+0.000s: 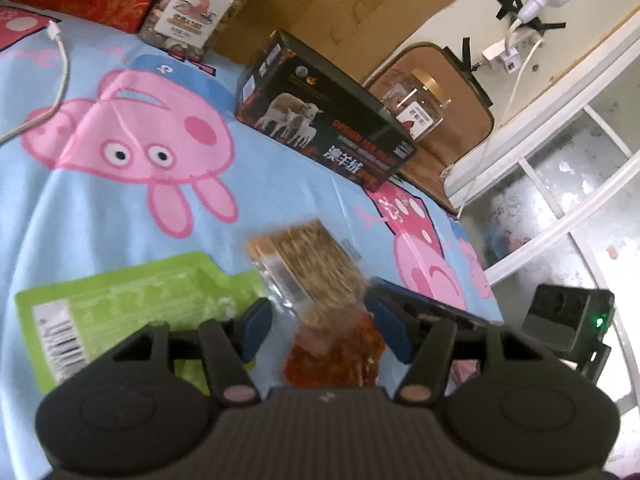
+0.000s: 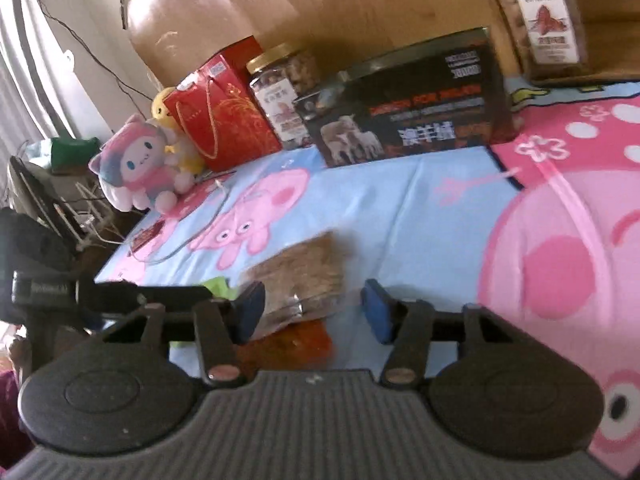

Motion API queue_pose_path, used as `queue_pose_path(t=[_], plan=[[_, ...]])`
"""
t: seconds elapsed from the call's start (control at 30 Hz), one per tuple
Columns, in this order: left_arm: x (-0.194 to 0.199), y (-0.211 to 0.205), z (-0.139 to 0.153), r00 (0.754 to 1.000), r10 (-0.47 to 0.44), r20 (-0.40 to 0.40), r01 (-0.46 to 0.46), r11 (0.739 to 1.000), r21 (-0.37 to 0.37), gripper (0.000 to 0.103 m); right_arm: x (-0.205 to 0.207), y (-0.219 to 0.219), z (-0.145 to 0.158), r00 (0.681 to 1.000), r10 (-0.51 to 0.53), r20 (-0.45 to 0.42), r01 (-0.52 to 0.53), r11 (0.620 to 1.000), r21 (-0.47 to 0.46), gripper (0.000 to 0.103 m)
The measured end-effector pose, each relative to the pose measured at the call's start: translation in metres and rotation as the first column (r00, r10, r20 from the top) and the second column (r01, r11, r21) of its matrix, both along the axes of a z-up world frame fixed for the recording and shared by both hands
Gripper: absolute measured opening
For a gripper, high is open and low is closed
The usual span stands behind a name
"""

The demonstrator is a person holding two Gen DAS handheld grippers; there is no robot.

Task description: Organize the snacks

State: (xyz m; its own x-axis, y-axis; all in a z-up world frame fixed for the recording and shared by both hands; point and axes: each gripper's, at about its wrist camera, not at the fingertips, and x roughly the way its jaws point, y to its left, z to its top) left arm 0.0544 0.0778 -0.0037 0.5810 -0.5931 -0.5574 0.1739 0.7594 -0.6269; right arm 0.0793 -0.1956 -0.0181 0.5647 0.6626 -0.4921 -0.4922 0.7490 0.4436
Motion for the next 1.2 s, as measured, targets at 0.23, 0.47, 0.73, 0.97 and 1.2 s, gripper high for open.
queue_pose_path(t=[0.23, 0.47, 0.73, 0.97, 1.2], plan=[[0.017, -0.014, 0.019, 0.998, -0.039, 0.056, 0.037, 0.999, 0.032, 0.045, -0.001, 0.025, 0.006, 0.996, 0.068, 0.053, -0.065, 0.997, -0.049, 0.017], [0.014, 0.007, 0.023, 0.996, 0.054, 0.071, -0.059, 0.996, 0.072, 0.056, -0.011, 0.028, 0.008, 0.984, 0.050, 0.168, -0.030, 0.993, -0.118, 0.016], [0.016, 0.046, 0.006, 0.987, 0.158, 0.018, -0.158, 0.987, 0.000, 0.087, -0.008, 0.025, -0.001, 0.981, 0.022, 0.195, -0.001, 0.994, -0.110, 0.016], [0.039, 0.016, 0.004, 0.996, 0.082, 0.043, -0.083, 0.996, 0.030, 0.087, -0.011, 0.027, 0.000, 0.976, 0.020, 0.216, 0.006, 0.992, -0.122, 0.016], [0.047, 0.017, 0.006, 0.996, 0.083, 0.021, -0.082, 0.996, -0.037, 0.081, -0.013, 0.023, 0.002, 0.969, -0.007, 0.247, 0.034, 0.994, -0.105, 0.015]])
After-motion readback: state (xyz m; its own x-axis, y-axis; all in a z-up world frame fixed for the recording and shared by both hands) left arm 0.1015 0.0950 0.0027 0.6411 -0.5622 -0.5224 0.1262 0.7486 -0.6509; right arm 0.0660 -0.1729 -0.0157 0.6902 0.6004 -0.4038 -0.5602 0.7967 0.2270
